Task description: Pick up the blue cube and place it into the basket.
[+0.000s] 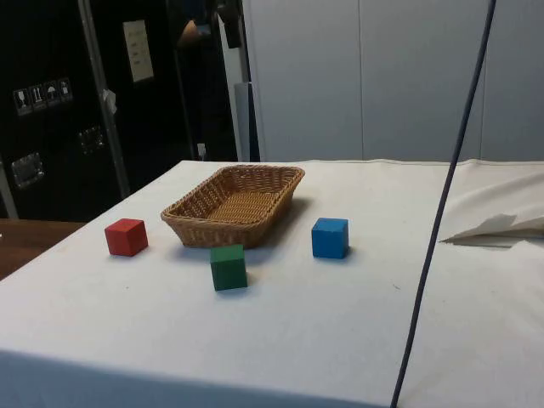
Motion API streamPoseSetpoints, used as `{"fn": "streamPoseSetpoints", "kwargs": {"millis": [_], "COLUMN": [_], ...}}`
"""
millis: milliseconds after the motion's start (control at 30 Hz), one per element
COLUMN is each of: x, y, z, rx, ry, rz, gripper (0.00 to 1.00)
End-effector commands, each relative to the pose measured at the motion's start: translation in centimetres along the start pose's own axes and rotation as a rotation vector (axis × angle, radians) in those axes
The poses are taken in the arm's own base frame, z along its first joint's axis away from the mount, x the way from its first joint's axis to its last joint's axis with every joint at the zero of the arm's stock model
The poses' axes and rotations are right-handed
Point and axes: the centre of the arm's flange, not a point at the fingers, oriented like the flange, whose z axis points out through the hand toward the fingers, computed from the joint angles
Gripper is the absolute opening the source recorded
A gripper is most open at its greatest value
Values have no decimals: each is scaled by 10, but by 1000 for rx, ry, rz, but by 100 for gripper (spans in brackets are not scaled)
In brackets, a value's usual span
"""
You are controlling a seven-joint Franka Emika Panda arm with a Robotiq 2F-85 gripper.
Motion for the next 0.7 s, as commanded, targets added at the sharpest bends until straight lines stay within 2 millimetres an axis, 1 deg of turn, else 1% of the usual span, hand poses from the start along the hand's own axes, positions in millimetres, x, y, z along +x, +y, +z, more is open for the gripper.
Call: {"fn": "streamPoseSetpoints", "kwargs": {"millis": [0,200,267,500,667], "x": [-3,-14,-15,-28,-33], "y": [0,-1,-1,-1,-1], "z": [-1,0,1,0,1], "rx": [-2,-3,3,-1,1], "ry": [3,2,-7,-3,-5], "rz": [1,-1,-3,-3,-3], "gripper": [100,100,100,100,100]}}
